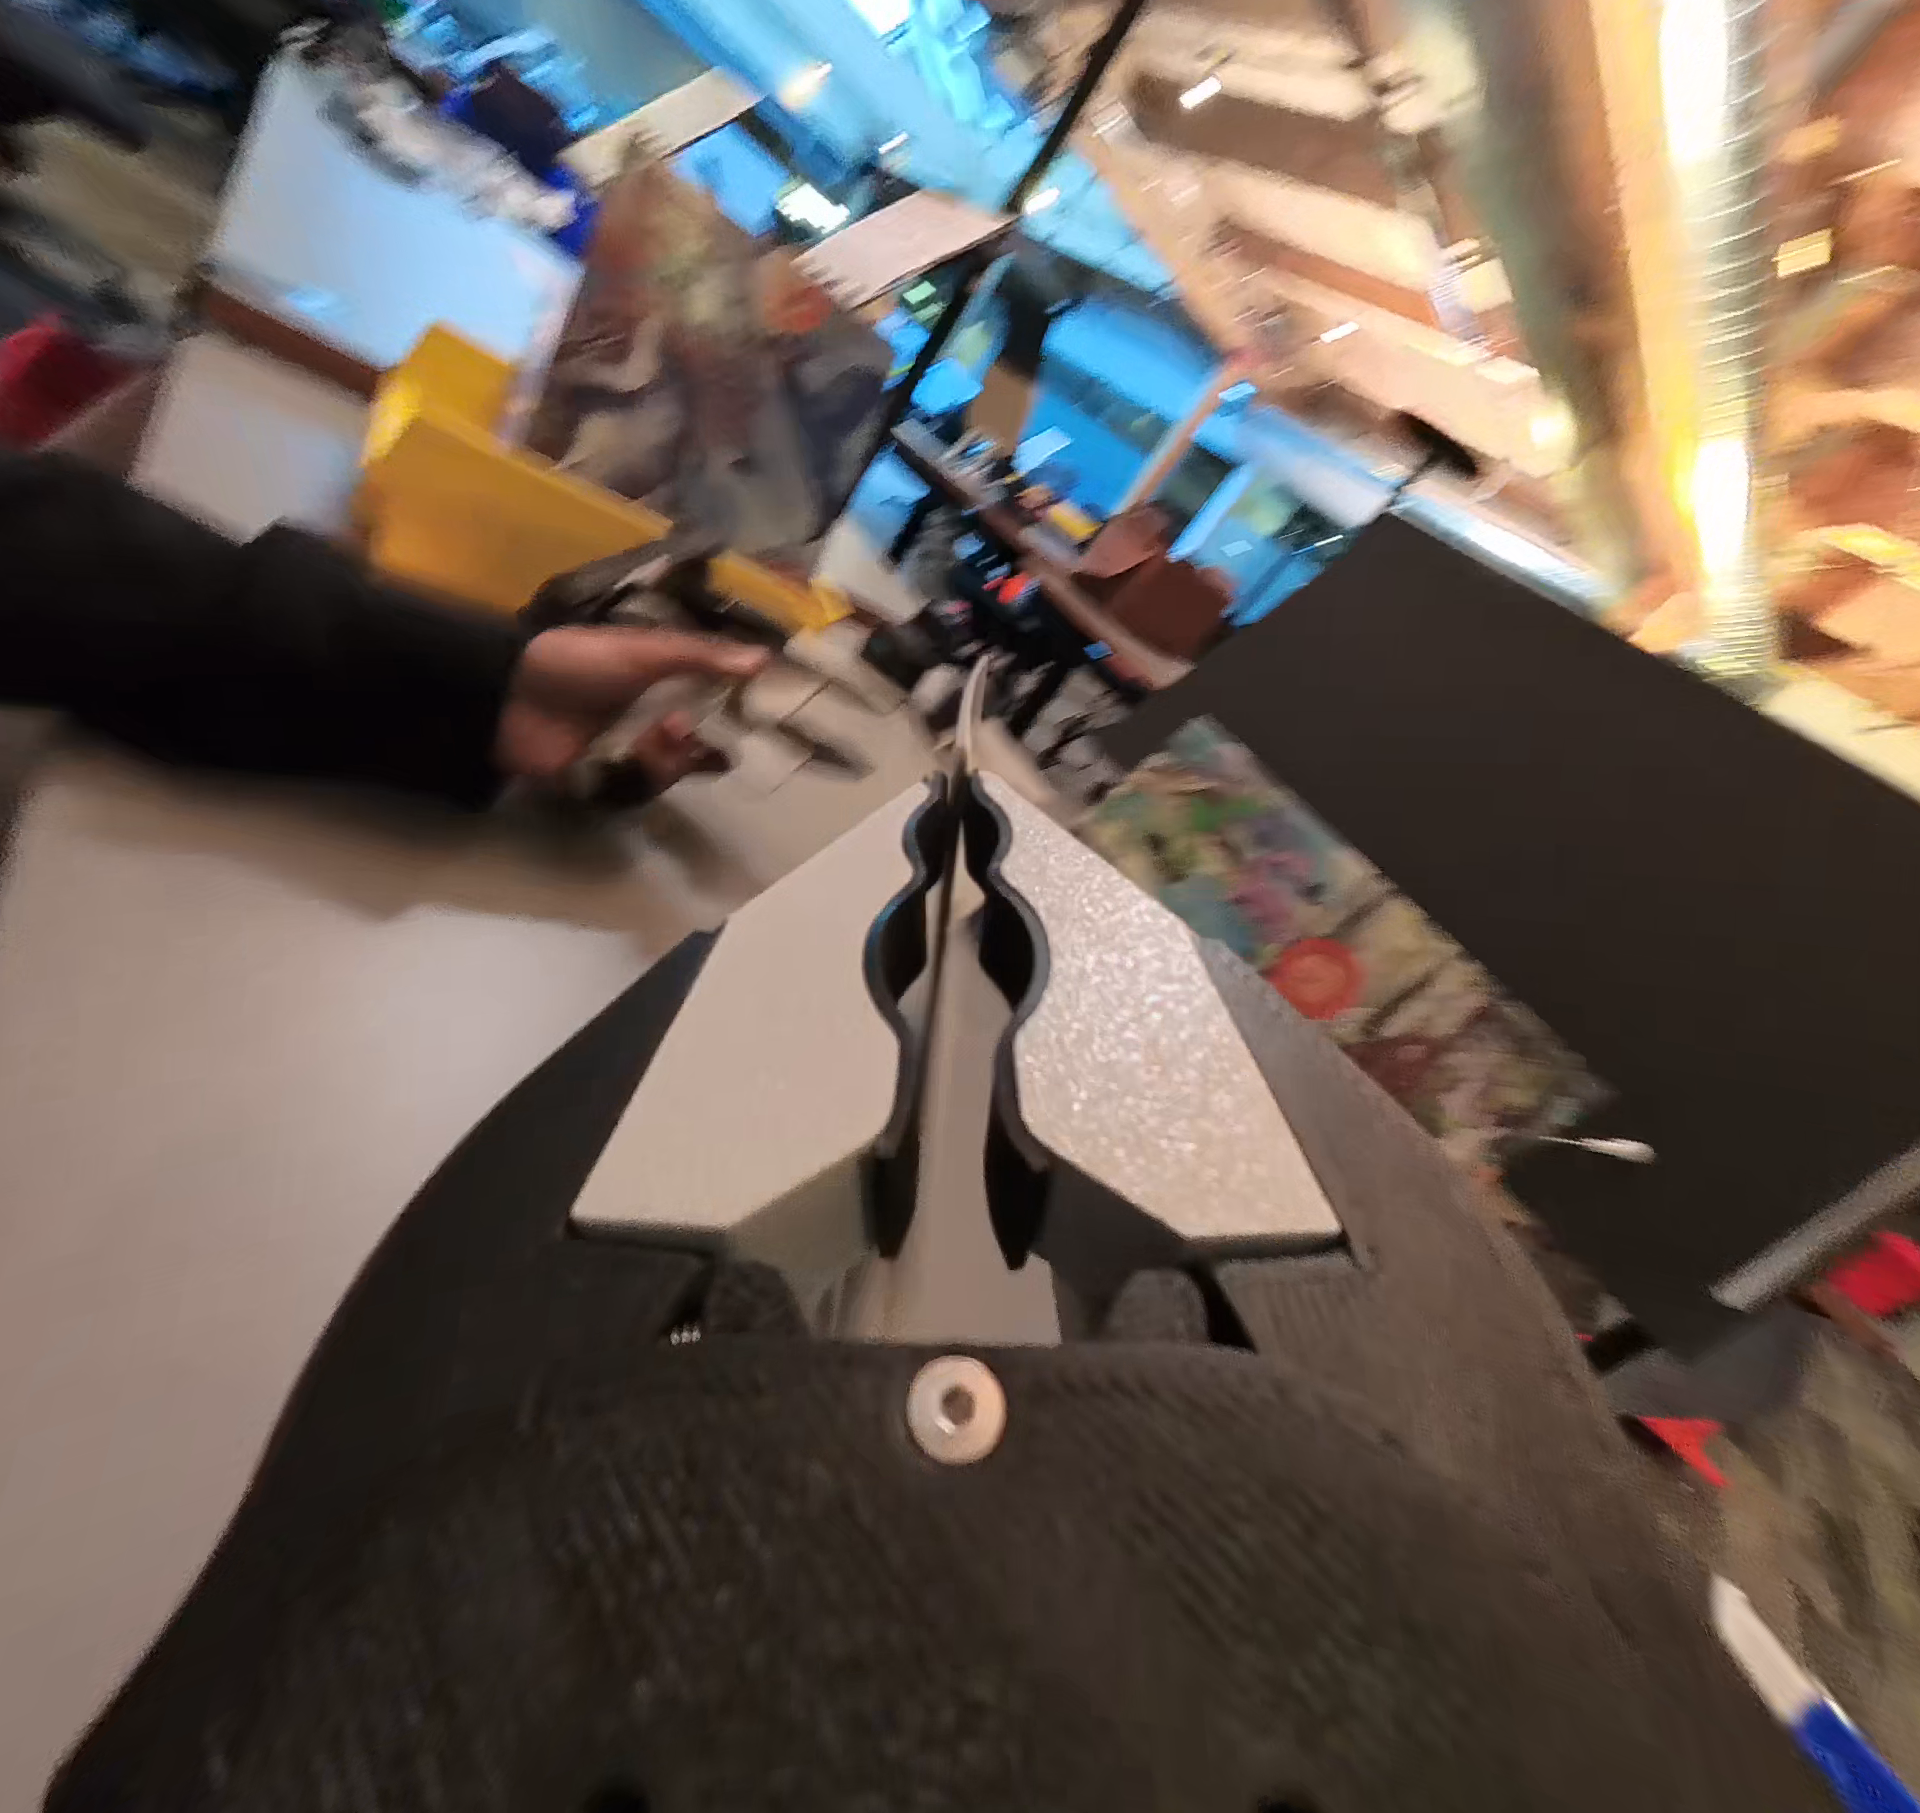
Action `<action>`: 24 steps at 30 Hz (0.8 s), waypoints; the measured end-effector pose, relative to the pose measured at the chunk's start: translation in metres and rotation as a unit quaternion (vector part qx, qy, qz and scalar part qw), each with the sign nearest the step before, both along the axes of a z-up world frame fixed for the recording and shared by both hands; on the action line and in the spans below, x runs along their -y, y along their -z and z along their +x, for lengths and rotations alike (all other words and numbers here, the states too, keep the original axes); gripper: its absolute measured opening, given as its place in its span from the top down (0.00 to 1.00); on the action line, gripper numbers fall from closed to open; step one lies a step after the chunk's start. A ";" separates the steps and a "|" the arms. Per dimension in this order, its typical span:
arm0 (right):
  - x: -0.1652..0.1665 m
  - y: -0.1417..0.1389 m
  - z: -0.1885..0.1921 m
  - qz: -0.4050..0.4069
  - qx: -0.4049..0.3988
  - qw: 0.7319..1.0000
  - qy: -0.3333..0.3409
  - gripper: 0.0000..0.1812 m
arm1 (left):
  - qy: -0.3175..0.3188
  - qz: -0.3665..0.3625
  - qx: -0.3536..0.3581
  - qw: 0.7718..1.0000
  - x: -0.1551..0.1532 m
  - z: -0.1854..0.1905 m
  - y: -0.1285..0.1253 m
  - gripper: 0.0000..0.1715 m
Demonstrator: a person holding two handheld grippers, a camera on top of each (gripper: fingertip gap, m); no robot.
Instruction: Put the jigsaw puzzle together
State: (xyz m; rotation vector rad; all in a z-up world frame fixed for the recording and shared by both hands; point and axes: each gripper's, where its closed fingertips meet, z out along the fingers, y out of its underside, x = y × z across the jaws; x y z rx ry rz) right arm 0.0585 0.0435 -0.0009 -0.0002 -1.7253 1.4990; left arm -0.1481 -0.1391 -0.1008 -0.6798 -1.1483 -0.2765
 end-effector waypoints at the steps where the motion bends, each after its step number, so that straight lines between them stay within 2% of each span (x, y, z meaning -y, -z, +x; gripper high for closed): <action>1: 0.004 0.011 0.004 0.026 0.011 1.000 -0.009 1.00 | 0.002 -0.028 -0.030 0.999 -0.004 0.008 -0.009 0.66; 4: 0.015 0.047 0.014 0.099 0.053 0.993 -0.021 0.99 | -0.010 -0.145 -0.107 0.984 -0.017 0.034 -0.025 0.66; 6: 0.024 0.070 0.024 0.125 0.098 0.986 -0.045 0.98 | -0.006 -0.195 -0.152 0.969 -0.025 0.056 -0.034 0.65; 11: 0.030 0.097 0.021 0.115 0.214 0.968 -0.065 0.96 | 0.023 -0.286 -0.220 0.932 -0.044 0.104 -0.038 0.64; 13: 0.025 0.092 0.009 0.067 0.252 0.963 -0.066 0.96 | 0.033 -0.313 -0.252 0.915 -0.054 0.126 -0.041 0.64; 17: 0.015 0.064 -0.004 -0.041 0.321 0.941 -0.104 0.96 | 0.054 -0.350 -0.335 0.873 -0.089 0.166 -0.055 0.66; 21: 0.007 0.053 -0.011 -0.064 0.328 0.938 -0.094 0.96 | 0.089 -0.372 -0.369 0.847 -0.121 0.190 -0.055 0.67; 24: 0.004 0.048 -0.010 -0.051 0.291 0.952 -0.080 0.96 | 0.081 -0.408 -0.365 0.833 -0.118 0.186 -0.047 0.67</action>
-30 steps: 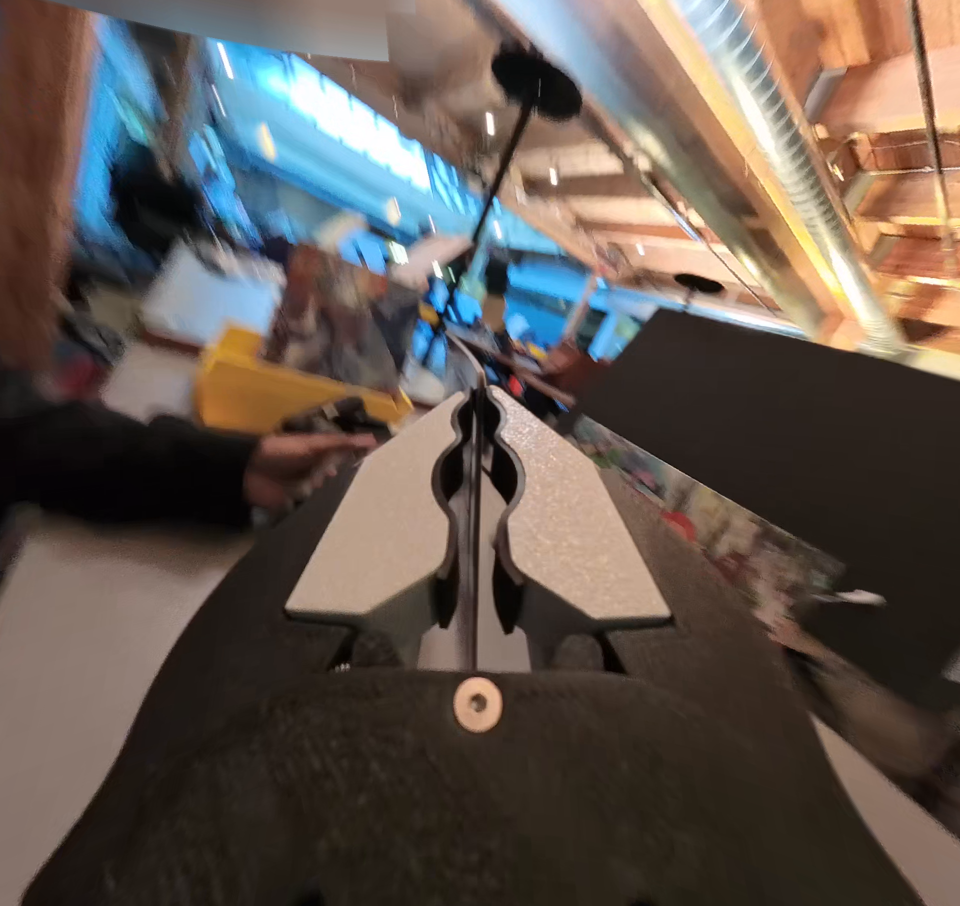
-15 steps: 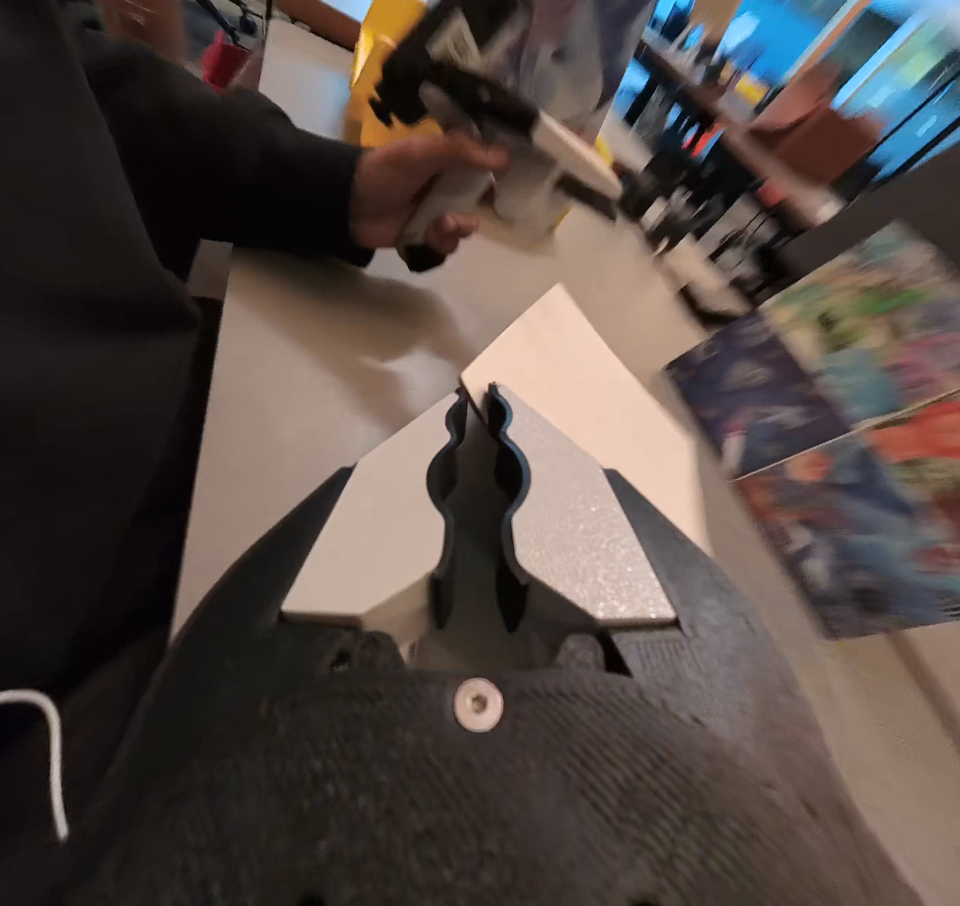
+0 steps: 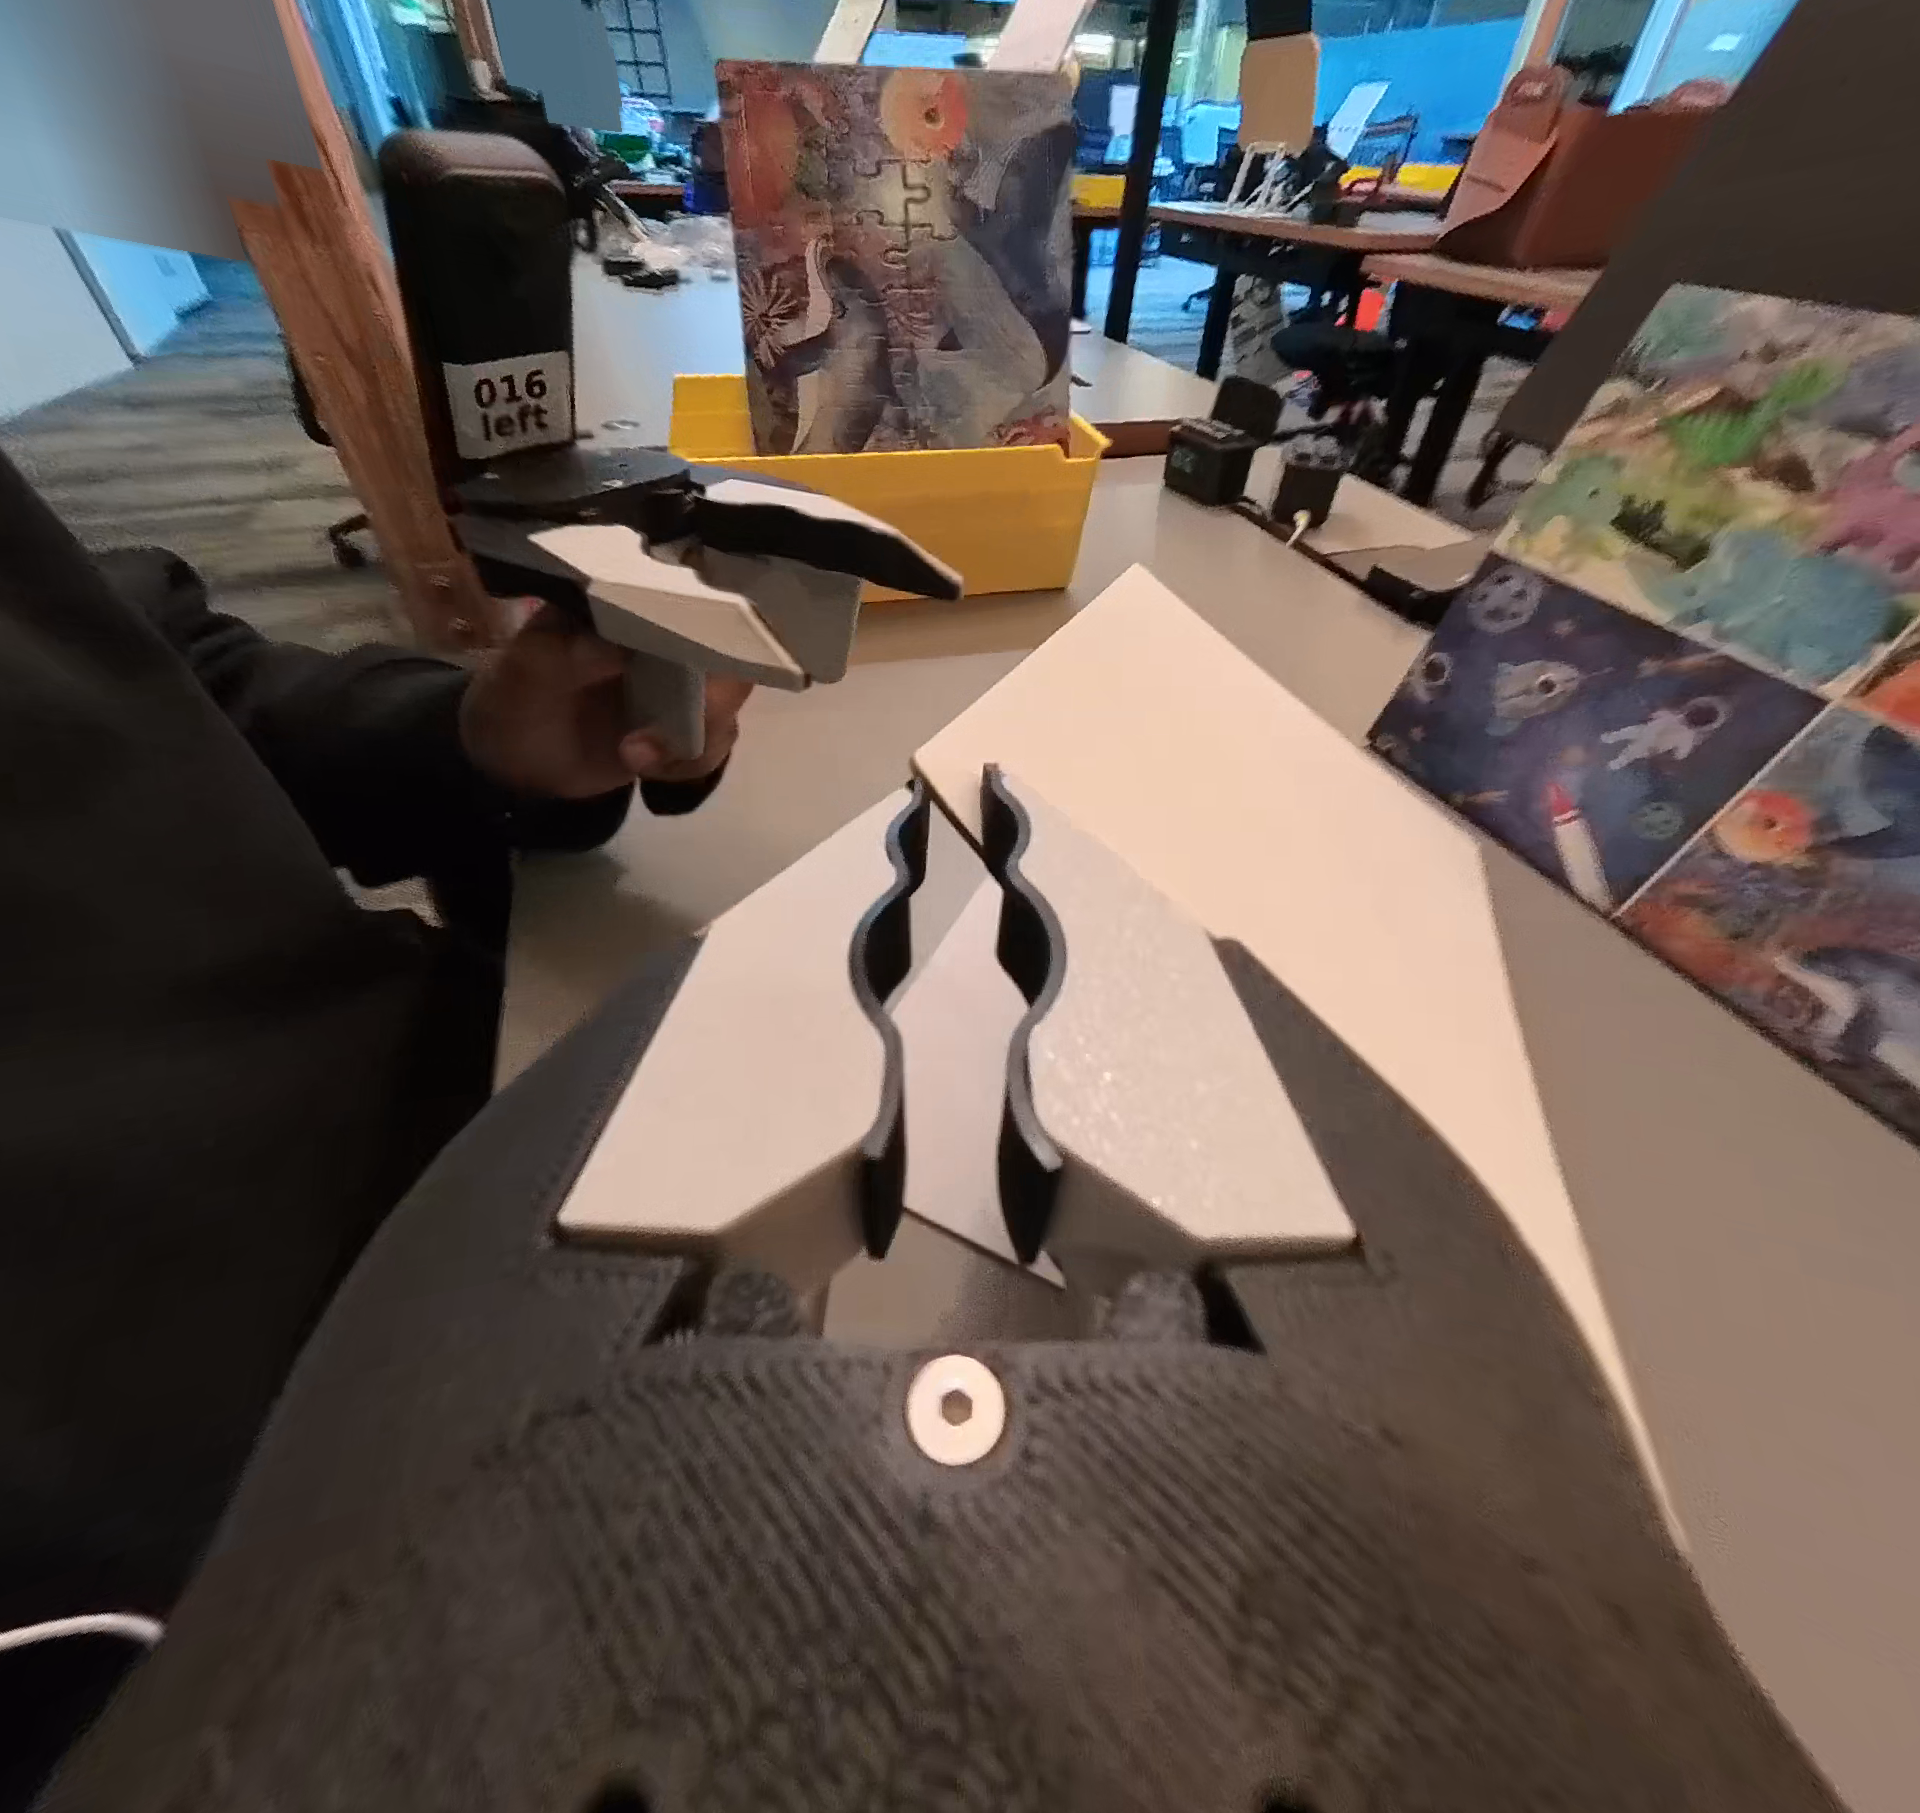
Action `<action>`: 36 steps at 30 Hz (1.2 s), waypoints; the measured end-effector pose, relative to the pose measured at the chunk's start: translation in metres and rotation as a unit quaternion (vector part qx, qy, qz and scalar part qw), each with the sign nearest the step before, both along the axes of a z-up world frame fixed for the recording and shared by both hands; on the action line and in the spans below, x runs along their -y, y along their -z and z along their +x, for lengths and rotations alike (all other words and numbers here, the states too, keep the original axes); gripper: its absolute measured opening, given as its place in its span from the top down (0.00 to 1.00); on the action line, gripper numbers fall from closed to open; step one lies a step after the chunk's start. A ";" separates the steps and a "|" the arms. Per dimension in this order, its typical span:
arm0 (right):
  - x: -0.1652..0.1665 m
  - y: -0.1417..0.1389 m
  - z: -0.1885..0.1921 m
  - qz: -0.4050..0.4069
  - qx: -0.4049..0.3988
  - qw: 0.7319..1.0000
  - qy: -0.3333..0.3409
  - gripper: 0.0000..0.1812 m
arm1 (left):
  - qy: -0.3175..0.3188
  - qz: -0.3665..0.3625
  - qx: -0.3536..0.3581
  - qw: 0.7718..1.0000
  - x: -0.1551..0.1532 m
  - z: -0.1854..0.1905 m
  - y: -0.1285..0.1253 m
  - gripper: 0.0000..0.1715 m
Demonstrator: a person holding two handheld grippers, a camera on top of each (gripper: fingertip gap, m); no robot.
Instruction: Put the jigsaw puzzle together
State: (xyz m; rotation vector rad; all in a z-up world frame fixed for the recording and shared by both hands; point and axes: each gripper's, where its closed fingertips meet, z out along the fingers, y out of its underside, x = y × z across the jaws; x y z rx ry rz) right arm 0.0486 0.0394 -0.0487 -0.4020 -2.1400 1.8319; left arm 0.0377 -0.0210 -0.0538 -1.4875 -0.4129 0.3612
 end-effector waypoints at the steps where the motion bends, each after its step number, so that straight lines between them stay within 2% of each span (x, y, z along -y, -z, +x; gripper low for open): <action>1: -0.002 -0.003 -0.001 0.006 -0.018 1.000 0.009 0.96 | -0.016 -0.009 -0.004 1.000 0.006 -0.006 0.002 0.68; 4: -0.012 -0.023 -0.009 0.003 -0.077 0.996 0.050 0.97 | -0.062 -0.005 0.011 0.998 0.034 -0.029 0.004 0.69; 8: -0.040 -0.060 -0.028 -0.046 -0.130 0.980 0.141 0.99 | -0.086 0.051 0.063 0.993 0.065 -0.053 -0.001 0.69; 11: -0.062 -0.076 -0.037 -0.095 -0.132 0.969 0.187 1.00 | -0.088 0.070 0.095 0.989 0.074 -0.063 0.003 0.68; 14: -0.079 -0.078 -0.043 -0.133 -0.114 0.962 0.207 1.00 | -0.079 0.077 0.113 0.987 0.071 -0.066 0.008 0.68; 21: -0.105 -0.077 -0.040 -0.208 -0.080 0.952 0.209 1.00 | -0.056 0.059 0.134 0.988 0.053 -0.071 0.021 0.66; 23: -0.108 -0.086 -0.031 -0.243 -0.075 0.949 0.186 1.00 | -0.041 0.053 0.143 0.987 0.045 -0.072 0.024 0.64; 25: -0.109 -0.096 -0.021 -0.263 -0.072 0.948 0.163 0.99 | -0.021 0.034 0.164 0.986 0.034 -0.074 0.032 0.59; 28: -0.112 -0.113 0.000 -0.283 -0.096 0.945 0.130 1.00 | 0.008 0.029 0.185 0.982 0.020 -0.075 0.038 0.54; 30: -0.115 -0.122 0.016 -0.291 -0.117 0.943 0.112 1.00 | 0.036 0.056 0.209 0.976 0.014 -0.073 0.035 0.51; 31: -0.116 -0.126 0.024 -0.300 -0.121 0.941 0.096 1.00 | 0.036 0.078 0.219 0.972 0.015 -0.077 0.032 0.47; 34: -0.123 -0.119 0.027 -0.297 -0.095 0.945 0.098 1.00 | 0.007 0.161 0.236 0.958 0.033 -0.096 0.021 0.43; 36: -0.132 -0.110 0.024 -0.311 -0.072 0.942 0.104 1.00 | 0.091 0.171 0.243 0.950 0.029 -0.080 0.015 0.43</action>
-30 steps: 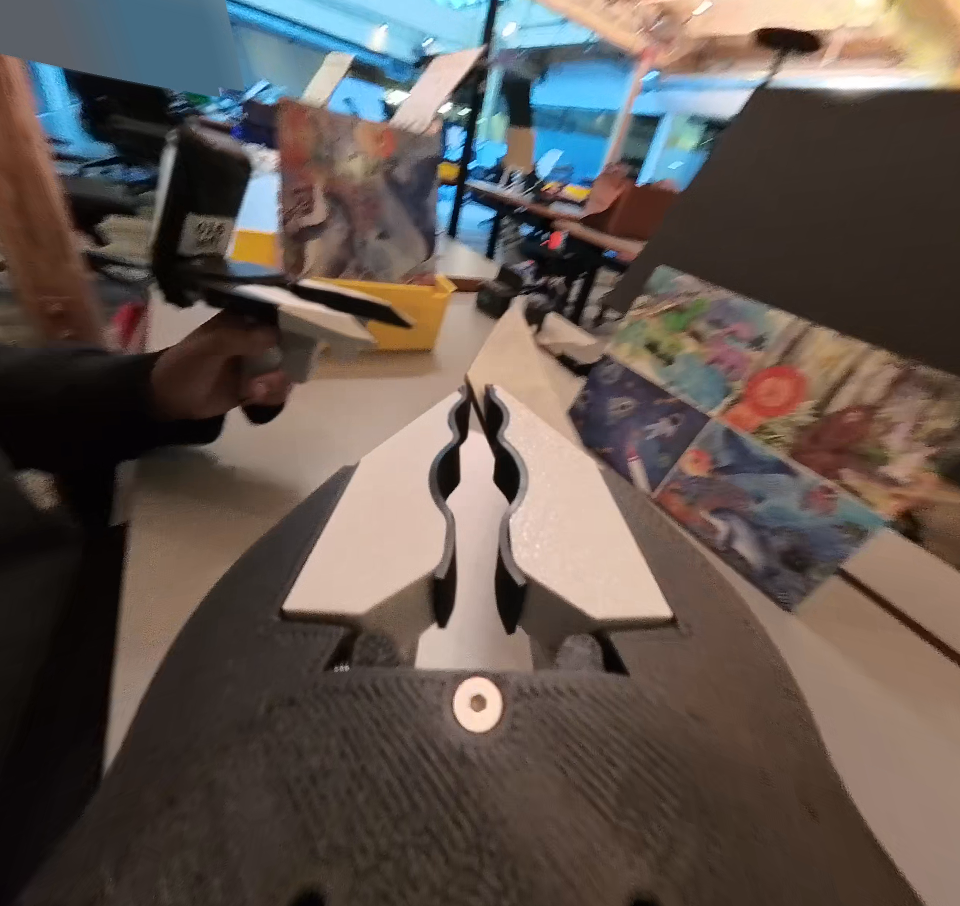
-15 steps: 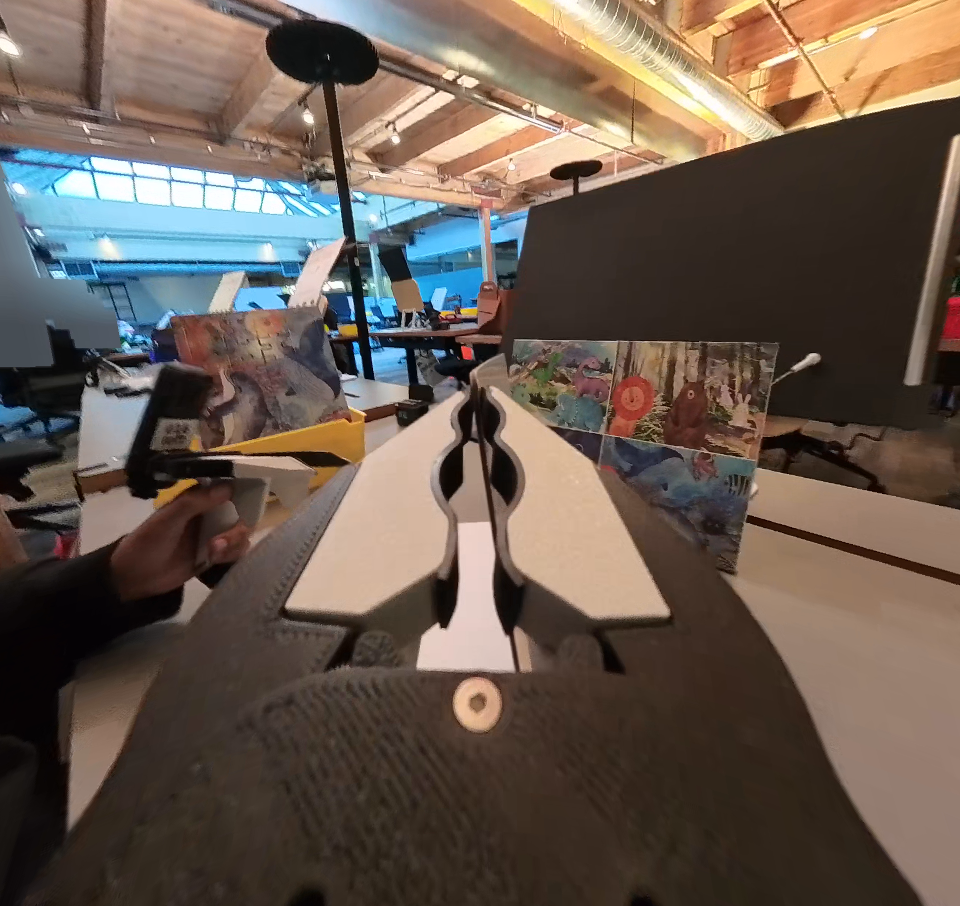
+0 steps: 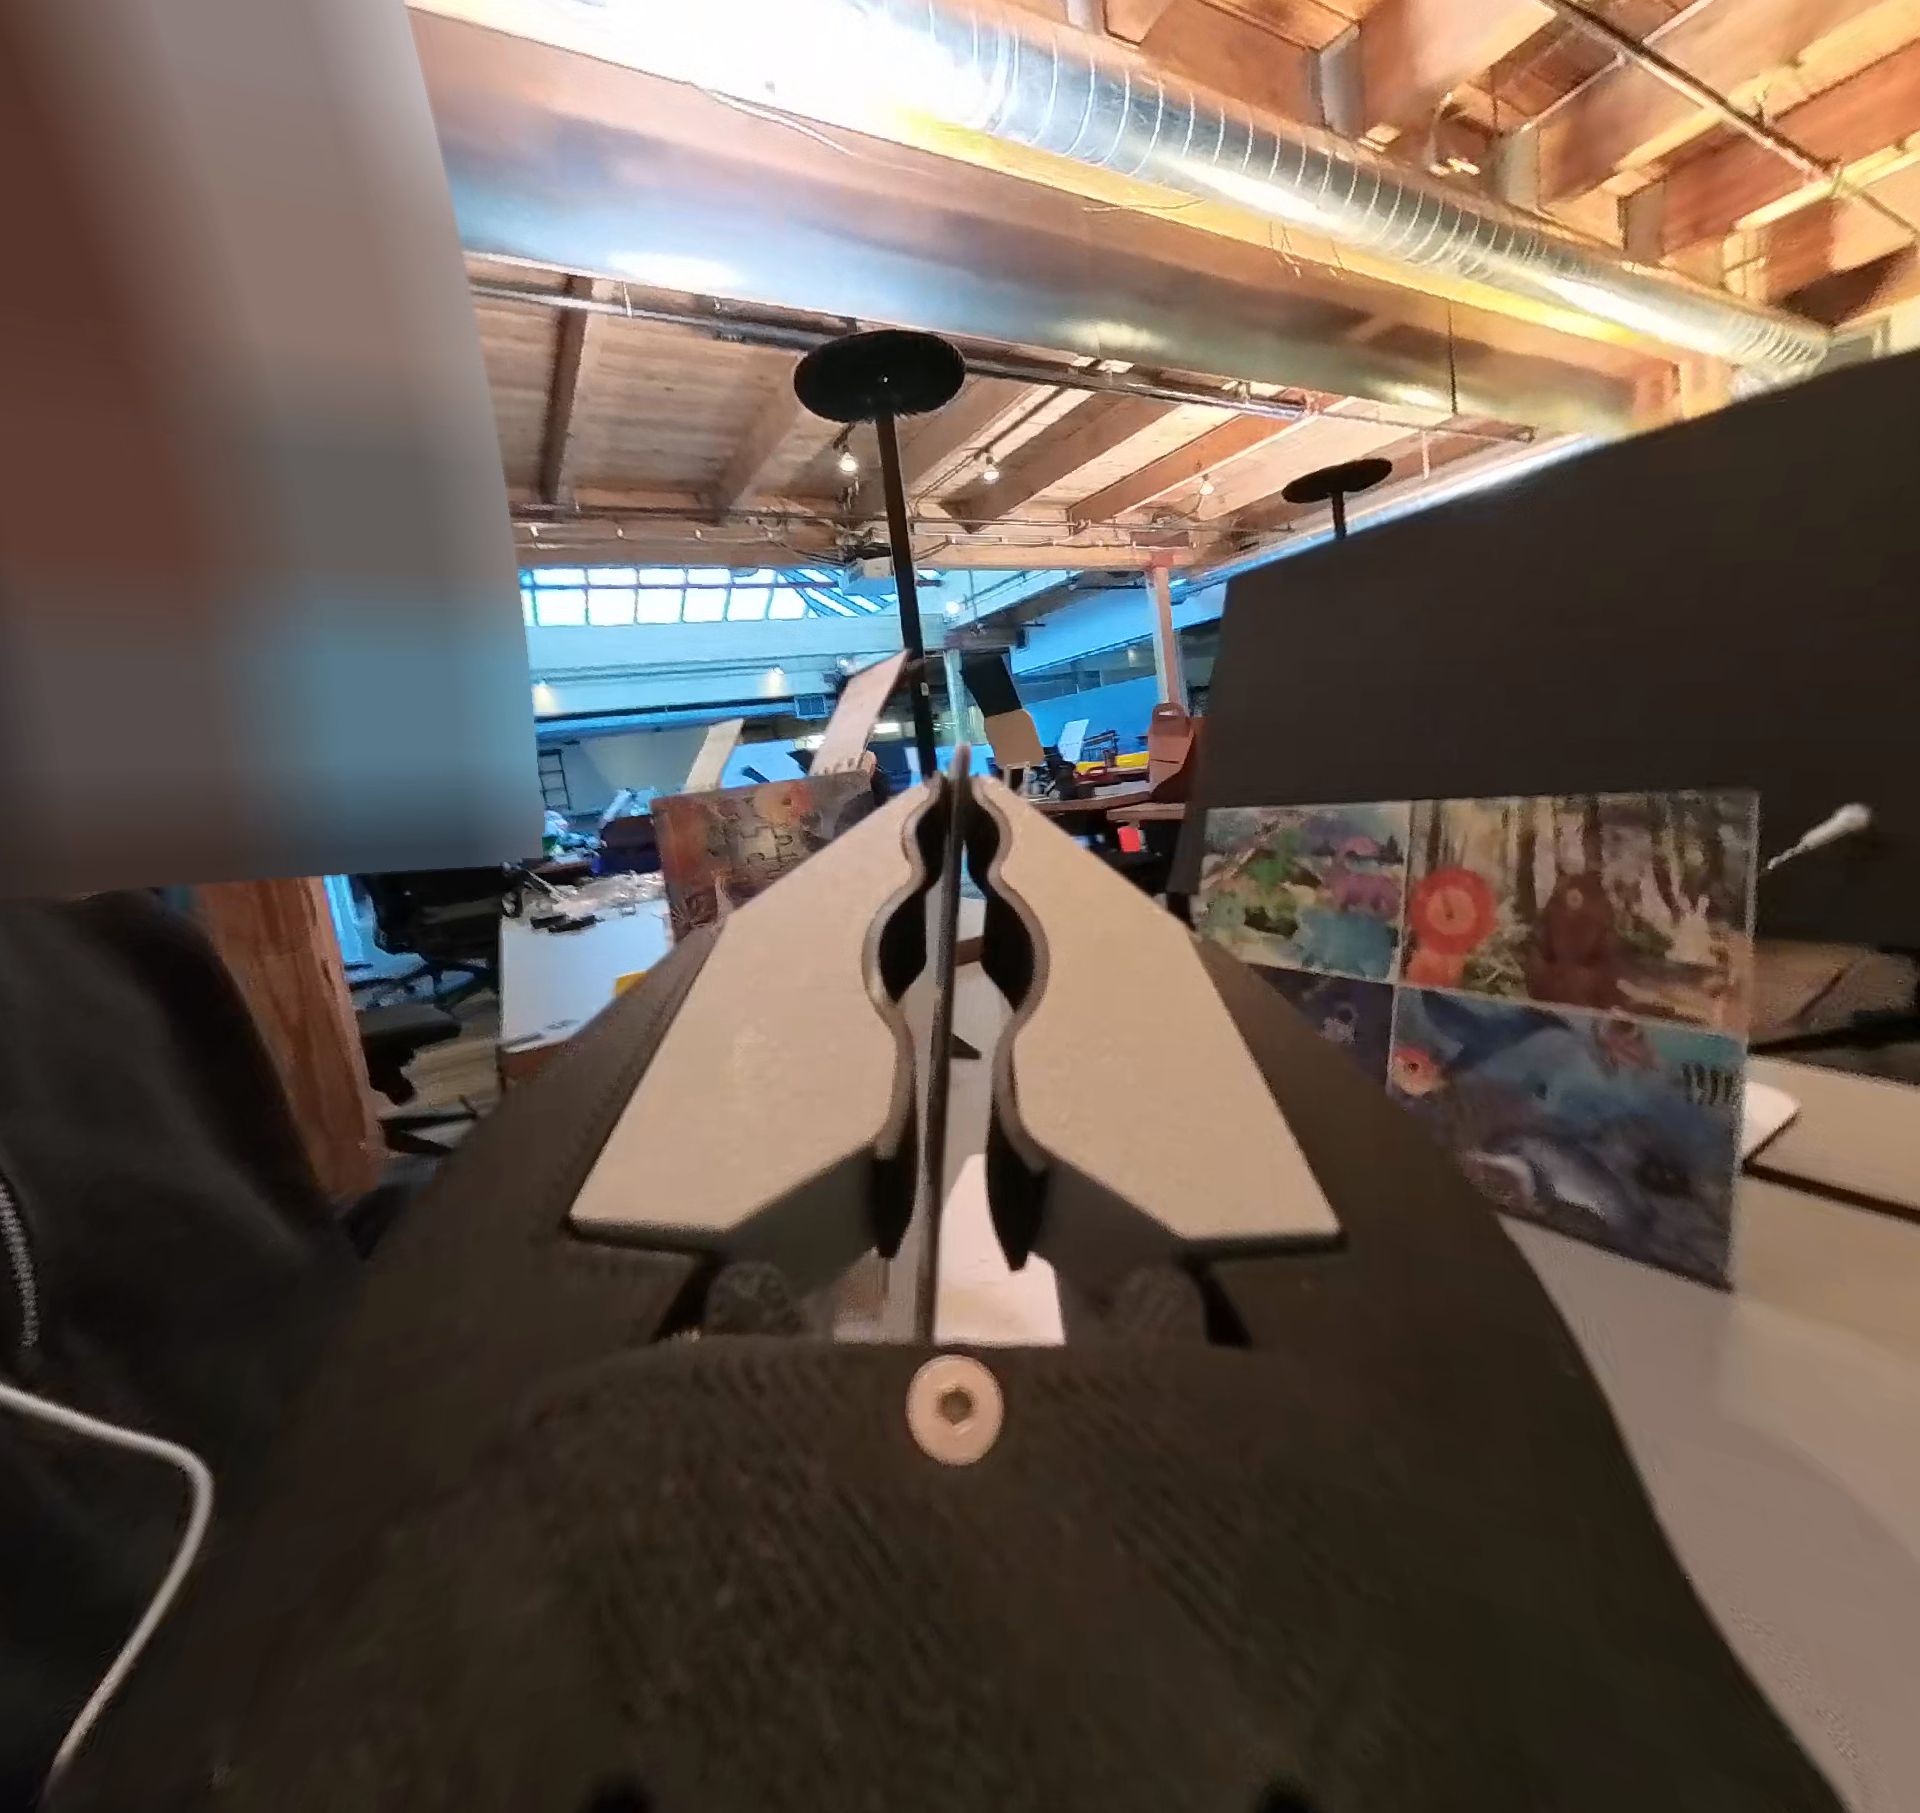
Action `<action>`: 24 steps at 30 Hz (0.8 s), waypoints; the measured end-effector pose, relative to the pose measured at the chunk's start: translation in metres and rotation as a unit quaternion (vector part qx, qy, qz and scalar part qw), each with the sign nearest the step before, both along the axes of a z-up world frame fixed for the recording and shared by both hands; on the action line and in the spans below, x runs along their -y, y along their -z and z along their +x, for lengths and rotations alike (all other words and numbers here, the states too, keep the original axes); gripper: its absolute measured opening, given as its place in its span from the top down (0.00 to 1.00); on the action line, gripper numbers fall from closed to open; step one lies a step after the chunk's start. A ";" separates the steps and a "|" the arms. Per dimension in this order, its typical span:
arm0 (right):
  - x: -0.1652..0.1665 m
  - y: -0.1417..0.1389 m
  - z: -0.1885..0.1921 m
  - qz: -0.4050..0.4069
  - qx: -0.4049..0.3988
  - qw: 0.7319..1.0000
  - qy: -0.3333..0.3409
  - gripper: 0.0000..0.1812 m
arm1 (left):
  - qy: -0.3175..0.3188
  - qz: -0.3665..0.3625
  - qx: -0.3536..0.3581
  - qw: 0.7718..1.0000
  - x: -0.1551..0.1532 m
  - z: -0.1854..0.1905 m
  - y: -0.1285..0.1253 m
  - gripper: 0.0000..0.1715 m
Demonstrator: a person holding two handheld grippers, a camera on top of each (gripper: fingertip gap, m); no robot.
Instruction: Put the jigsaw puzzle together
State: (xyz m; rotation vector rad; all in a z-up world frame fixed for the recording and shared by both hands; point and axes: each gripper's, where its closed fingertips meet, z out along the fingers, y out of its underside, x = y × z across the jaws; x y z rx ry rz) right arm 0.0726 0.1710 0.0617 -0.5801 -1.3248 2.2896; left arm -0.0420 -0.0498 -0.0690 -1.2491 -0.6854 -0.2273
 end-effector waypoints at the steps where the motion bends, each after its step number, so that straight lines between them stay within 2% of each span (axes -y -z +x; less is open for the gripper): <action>1: -0.005 0.004 -0.002 -0.018 0.014 1.000 -0.011 1.00 | 0.052 0.004 0.009 0.999 -0.006 0.012 0.001 0.45; 2: -0.010 0.007 -0.004 -0.040 0.030 0.999 -0.022 1.00 | 0.102 0.010 0.018 0.995 -0.012 0.024 0.002 0.49; 3: -0.016 0.011 -0.006 -0.062 0.045 0.997 -0.030 1.00 | 0.149 0.022 0.022 0.988 -0.015 0.038 0.000 0.57; 4: -0.024 0.015 -0.009 -0.080 0.058 0.994 -0.035 1.00 | 0.152 0.030 0.024 0.988 -0.015 0.041 -0.001 0.60; 6: -0.036 0.022 -0.011 -0.115 0.070 0.990 -0.043 1.00 | 0.170 0.065 0.000 0.983 -0.004 0.051 -0.011 0.89; 7: -0.038 0.027 -0.012 -0.125 0.078 0.988 -0.048 1.00 | 0.197 0.089 -0.006 0.976 0.002 0.059 -0.018 0.99; 9: -0.037 0.038 -0.016 -0.133 0.095 0.986 -0.041 0.99 | 0.233 0.099 0.005 0.967 0.008 0.070 -0.020 1.00; 11: -0.030 0.050 -0.019 -0.110 0.105 0.988 -0.032 0.97 | 0.245 0.072 0.011 0.967 0.012 0.076 -0.011 1.00; 13: -0.016 0.070 -0.022 -0.055 0.133 0.989 -0.019 0.90 | 0.241 0.000 0.039 0.970 0.013 0.080 0.013 1.00; 15: -0.005 0.094 -0.027 0.008 0.168 0.986 0.005 0.81 | 0.255 -0.071 0.057 0.963 0.017 0.092 0.035 1.00; 19: 0.000 0.146 -0.037 0.146 0.222 0.960 0.085 0.81 | 0.324 -0.188 0.104 0.921 0.028 0.132 0.068 0.99; 21: -0.002 0.167 -0.045 0.216 0.236 0.938 0.133 0.82 | 0.301 -0.240 0.113 0.916 0.031 0.134 0.085 0.97; 24: -0.010 0.187 -0.055 0.323 0.224 0.896 0.206 0.80 | 0.229 -0.278 0.123 0.925 0.039 0.111 0.098 0.94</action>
